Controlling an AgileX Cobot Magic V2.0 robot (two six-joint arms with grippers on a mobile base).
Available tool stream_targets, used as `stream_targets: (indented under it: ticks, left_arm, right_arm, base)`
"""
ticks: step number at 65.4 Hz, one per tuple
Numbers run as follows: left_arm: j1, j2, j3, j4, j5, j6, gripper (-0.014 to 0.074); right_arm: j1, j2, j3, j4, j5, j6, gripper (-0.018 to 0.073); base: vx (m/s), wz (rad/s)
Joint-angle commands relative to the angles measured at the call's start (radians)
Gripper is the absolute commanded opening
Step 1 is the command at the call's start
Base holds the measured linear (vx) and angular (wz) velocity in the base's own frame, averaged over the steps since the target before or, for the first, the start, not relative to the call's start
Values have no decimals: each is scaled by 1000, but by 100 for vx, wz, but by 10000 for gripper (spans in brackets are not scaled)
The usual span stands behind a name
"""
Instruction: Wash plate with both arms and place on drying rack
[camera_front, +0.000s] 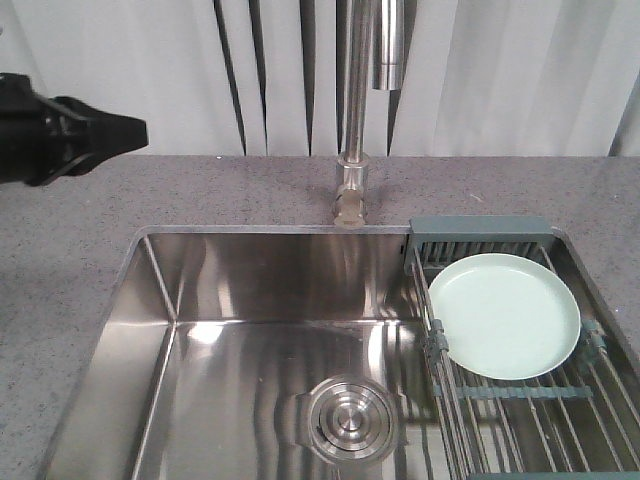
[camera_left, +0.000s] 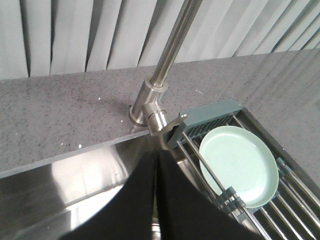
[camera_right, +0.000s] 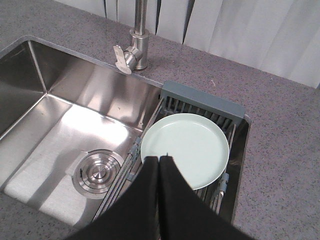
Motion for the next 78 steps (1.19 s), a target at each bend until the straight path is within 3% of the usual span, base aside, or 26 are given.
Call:
stream_targets:
  ticks: [1,8,16,29,58,78]
  left_arm:
    - [-7,99,-130,-103,8,28,-6]
    - [-7,239,-258,-119,51,28,-6]
    - [-18,372,-385,-192,141,28,-6]
    - [-105,562,-526,-218,229,12,-6]
    - [-219,729,-571,-260,229,4,4]
    - [-245,816,-662,-259,235,-82,4]
  right_arm:
    - [-5,3,-20,8,-54,-9,-11]
    - [-5,3,-20,8,-53,-9,-11]
    - [-5,3,-20,8,-50,-9,-11]
    - [-5,3,-20,8,-50,-9,-11]
    - [-5,3,-20,-11,-50,-9,-11]
    - [-5,3,-20,-19,-50,-8,-11]
  base:
    - [0,0]
    - [0,0]
    - [0,0]
    - [0,0]
    - [0,0]
    - [0,0]
